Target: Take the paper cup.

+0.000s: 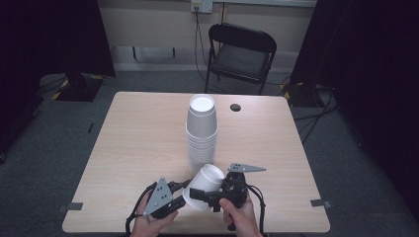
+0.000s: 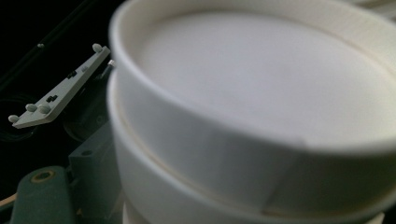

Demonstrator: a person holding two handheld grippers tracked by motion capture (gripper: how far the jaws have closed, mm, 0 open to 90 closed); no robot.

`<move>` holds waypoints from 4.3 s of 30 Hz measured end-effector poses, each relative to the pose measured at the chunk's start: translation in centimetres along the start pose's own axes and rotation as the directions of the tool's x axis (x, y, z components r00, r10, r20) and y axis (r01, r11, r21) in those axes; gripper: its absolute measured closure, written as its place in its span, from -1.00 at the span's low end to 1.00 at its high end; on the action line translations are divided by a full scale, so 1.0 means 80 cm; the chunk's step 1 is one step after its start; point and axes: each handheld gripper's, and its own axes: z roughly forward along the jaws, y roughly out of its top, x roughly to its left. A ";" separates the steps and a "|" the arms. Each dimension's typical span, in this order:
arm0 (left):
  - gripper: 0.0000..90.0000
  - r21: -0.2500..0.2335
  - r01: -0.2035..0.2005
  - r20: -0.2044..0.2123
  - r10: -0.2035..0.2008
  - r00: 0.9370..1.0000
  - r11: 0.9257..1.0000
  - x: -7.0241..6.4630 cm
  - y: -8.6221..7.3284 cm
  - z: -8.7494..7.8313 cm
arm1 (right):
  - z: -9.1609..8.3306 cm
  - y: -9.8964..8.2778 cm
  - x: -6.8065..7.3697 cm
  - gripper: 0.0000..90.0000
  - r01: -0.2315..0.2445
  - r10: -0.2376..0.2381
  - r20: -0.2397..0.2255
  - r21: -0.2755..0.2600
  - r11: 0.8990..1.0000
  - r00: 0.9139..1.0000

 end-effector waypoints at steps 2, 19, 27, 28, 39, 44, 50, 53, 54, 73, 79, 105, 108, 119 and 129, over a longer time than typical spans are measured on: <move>0.80 0.000 0.002 0.003 -0.002 1.000 1.000 0.000 -0.001 0.000 | -0.003 0.002 0.000 -0.69 0.016 -0.015 0.020 -0.015 1.000 1.000; 0.83 0.048 0.090 0.079 -0.093 0.992 0.995 -0.001 -0.003 0.003 | -0.026 0.018 -0.011 -0.69 0.053 -0.051 0.029 -0.091 0.994 0.998; 0.83 0.143 0.130 0.095 -0.144 0.985 0.981 0.002 -0.002 0.004 | -0.034 0.025 -0.014 -0.69 0.073 -0.068 0.058 -0.086 0.994 0.996; 0.83 0.159 0.126 0.095 -0.142 0.985 0.979 0.002 -0.002 0.005 | -0.035 0.025 -0.015 -0.69 0.070 -0.066 0.055 -0.089 0.994 0.996; 0.83 0.247 0.158 0.074 -0.181 0.981 0.956 0.011 -0.003 0.001 | -0.047 0.034 -0.016 -0.69 0.155 -0.144 0.112 -0.095 0.983 0.983; 0.84 0.274 0.209 0.034 -0.226 0.973 0.939 0.023 -0.008 -0.003 | -0.054 0.039 -0.015 -0.65 0.207 -0.197 0.128 -0.072 0.976 0.972; 0.84 0.320 0.269 0.012 -0.288 0.957 0.908 0.032 -0.013 -0.002 | -0.051 0.040 -0.006 -0.49 0.287 -0.284 0.115 -0.007 0.958 0.952; 0.84 0.339 0.292 0.022 -0.318 0.948 0.894 0.035 -0.016 0.001 | -0.044 0.038 -0.001 -0.39 0.332 -0.333 0.083 0.028 0.943 0.939; 0.84 0.342 0.298 0.012 -0.321 0.947 0.891 0.035 -0.017 0.002 | -0.041 0.038 0.000 -0.35 0.349 -0.351 0.068 0.049 0.936 0.934; 0.86 0.353 0.333 0.076 -0.381 0.921 0.875 0.034 -0.014 0.001 | -0.025 0.027 -0.009 -0.37 0.417 -0.421 -0.014 0.167 0.893 0.907; 0.87 0.353 0.337 0.092 -0.391 0.916 0.873 0.035 -0.014 -0.002 | -0.027 0.023 -0.013 -0.46 0.415 -0.416 -0.034 0.179 0.892 0.909; 0.92 0.270 0.497 0.078 -0.533 0.843 0.825 0.059 -0.015 -0.017 | 0.003 -0.011 0.002 -0.73 0.624 -0.677 0.012 0.376 0.685 0.736; 0.91 0.264 0.525 0.089 -0.563 0.822 0.809 0.058 -0.014 -0.016 | 0.010 -0.016 0.010 -0.77 0.669 -0.744 0.036 0.408 0.621 0.668; 0.89 0.262 0.560 0.113 -0.601 0.791 0.786 0.057 -0.012 -0.008 | 0.020 -0.026 0.007 -0.68 0.703 -0.801 0.061 0.442 0.557 0.595; 0.85 0.212 0.575 0.112 -0.604 0.789 0.790 0.059 -0.009 -0.018 | 0.019 -0.024 -0.001 -0.65 0.646 -0.724 0.050 0.413 0.642 0.688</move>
